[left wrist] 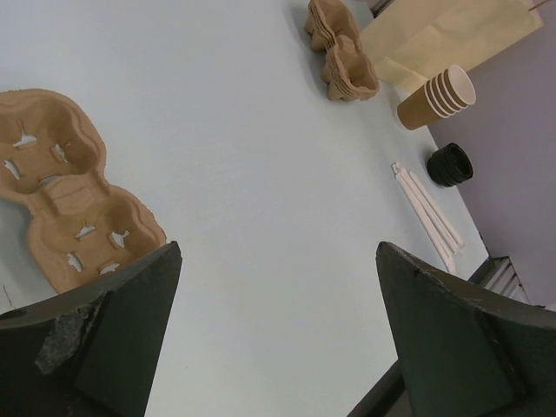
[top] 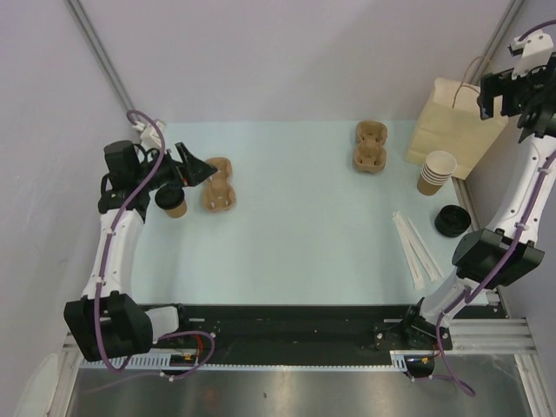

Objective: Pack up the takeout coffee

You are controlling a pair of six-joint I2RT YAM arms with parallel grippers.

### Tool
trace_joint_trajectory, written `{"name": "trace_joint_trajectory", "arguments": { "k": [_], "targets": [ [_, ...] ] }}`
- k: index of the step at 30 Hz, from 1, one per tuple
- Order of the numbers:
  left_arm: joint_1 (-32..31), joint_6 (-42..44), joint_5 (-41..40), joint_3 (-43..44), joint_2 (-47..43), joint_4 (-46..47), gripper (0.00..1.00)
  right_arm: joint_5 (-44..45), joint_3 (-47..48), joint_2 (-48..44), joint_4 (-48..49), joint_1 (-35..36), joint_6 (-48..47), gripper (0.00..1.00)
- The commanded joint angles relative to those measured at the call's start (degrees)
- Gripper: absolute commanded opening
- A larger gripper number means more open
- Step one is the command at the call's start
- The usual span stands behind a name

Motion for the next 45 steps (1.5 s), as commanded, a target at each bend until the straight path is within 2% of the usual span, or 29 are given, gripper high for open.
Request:
{"name": "trace_joint_trajectory", "arguments": {
  "k": [1,6,17,19,20,22,23,28,31,32,34,35,45],
  "targets": [
    [-0.21,-0.93,2.35,2.01,1.19,3.32,0.99,-3.54,4.73,4.40,-8.11,-1.51,-13.95,1.00],
    [-0.21,-2.95,3.14,1.74,2.59,5.17,1.00,-2.13,6.13,9.22,-8.39,-1.60,-19.59,0.99],
    [-1.17,-3.92,2.26,3.24,6.28,4.73,1.00,0.33,9.92,18.46,-5.31,-0.46,-24.07,0.98],
    [-1.61,-4.27,2.00,3.41,6.90,4.82,0.99,0.51,10.45,19.52,-6.63,0.33,-27.13,0.92],
    [-1.79,-4.53,1.74,3.68,7.07,4.91,1.00,1.46,10.01,20.04,-7.33,0.85,-28.89,0.83],
    [-2.58,-4.54,0.86,3.94,7.69,4.91,1.00,2.52,9.05,20.14,-7.77,2.00,-32.32,0.76],
    [-2.84,-4.54,0.59,4.12,7.78,5.00,0.99,2.53,8.43,20.40,-7.51,2.09,-32.86,0.69],
    [-4.07,-4.36,-0.73,5.17,9.01,4.73,1.00,3.32,10.27,22.33,-7.42,2.18,-34.10,0.49],
    [-4.34,-3.66,-1.17,6.31,9.80,4.03,1.00,3.23,10.54,22.25,-7.07,1.65,-35.50,0.29],
    [-4.34,-3.40,-1.17,6.49,9.89,3.68,0.99,3.14,10.45,21.90,-6.29,1.39,-35.85,0.17],
    [-4.60,-3.13,-1.34,7.02,10.68,3.51,1.00,2.97,10.01,21.46,-4.88,0.86,-35.94,0.03],
    [-4.69,-3.13,-1.34,7.19,10.94,3.76,0.99,3.05,9.84,21.28,-2.61,0.60,-35.42,0.00],
    [-5.83,-2.70,-1.69,8.34,12.53,3.77,1.00,2.53,9.74,16.37,15.77,0.86,-29.44,0.00]
  ]
}}
